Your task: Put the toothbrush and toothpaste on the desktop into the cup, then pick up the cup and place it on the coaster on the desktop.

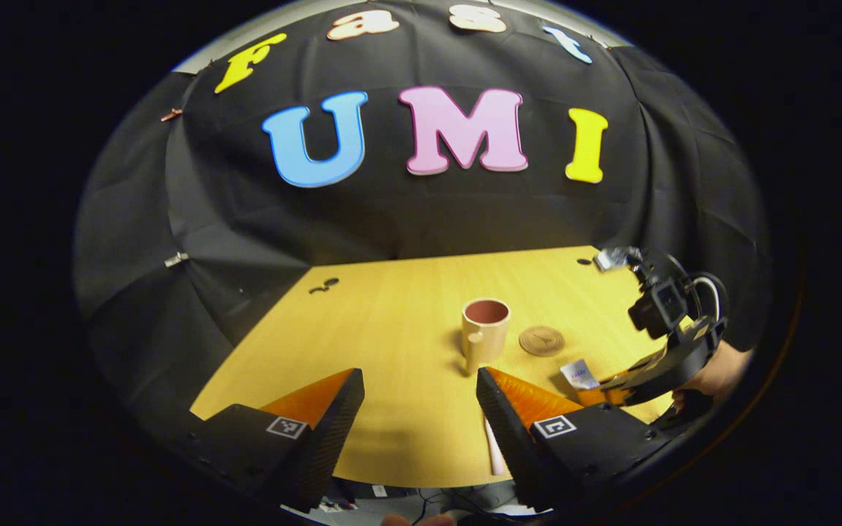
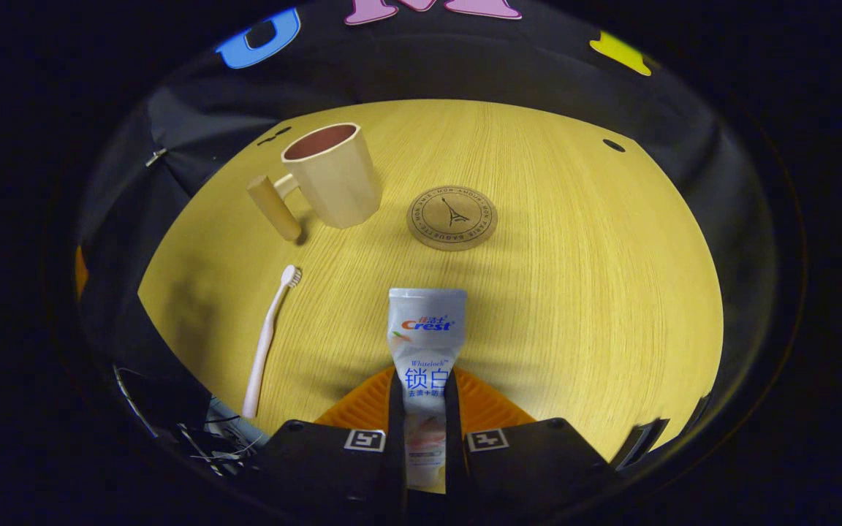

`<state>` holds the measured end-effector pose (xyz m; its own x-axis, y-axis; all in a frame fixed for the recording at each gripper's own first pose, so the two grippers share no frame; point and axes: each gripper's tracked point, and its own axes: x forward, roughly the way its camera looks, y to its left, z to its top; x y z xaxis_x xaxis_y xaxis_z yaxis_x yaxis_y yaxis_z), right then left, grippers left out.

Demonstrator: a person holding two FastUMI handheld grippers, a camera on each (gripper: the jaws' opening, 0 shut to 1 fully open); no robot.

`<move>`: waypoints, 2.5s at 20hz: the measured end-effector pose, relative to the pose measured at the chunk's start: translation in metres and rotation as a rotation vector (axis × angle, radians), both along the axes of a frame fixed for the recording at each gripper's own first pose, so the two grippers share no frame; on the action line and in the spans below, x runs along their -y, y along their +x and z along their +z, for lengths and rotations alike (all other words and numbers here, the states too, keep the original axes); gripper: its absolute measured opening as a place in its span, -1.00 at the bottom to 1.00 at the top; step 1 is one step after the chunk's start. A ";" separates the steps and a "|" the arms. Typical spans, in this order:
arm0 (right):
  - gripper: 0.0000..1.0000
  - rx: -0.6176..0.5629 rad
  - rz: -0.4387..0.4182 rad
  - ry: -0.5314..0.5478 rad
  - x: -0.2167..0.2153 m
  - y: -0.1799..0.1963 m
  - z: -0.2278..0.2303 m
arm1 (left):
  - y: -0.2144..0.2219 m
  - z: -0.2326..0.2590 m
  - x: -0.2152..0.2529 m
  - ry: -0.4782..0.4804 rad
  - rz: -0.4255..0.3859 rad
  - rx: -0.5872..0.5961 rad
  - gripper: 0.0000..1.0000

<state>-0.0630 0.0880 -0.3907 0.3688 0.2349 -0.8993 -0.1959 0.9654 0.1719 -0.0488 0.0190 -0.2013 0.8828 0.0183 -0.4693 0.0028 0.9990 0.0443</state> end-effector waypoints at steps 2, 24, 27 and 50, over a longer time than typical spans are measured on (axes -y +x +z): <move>-0.49 0.027 0.004 0.037 0.007 0.001 0.011 | 0.001 -0.029 0.017 -0.008 -0.011 -0.081 0.92; -0.50 0.110 0.056 0.113 0.074 0.044 0.040 | 0.037 -0.174 0.072 -0.063 0.006 -0.474 0.34; -0.49 0.106 0.058 0.125 0.077 0.044 0.040 | 0.040 -0.175 0.078 -0.069 -0.018 -0.471 -0.02; -0.50 0.333 0.025 0.296 0.006 0.069 0.131 | 0.060 -0.051 0.065 -0.222 -0.141 -0.124 -0.88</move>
<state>0.0060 0.0816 -0.2600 0.6178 0.4768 -0.6253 -0.3098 0.8785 0.3638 0.0112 -0.0464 -0.2522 0.8051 -0.2154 -0.5526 0.1339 0.9737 -0.1844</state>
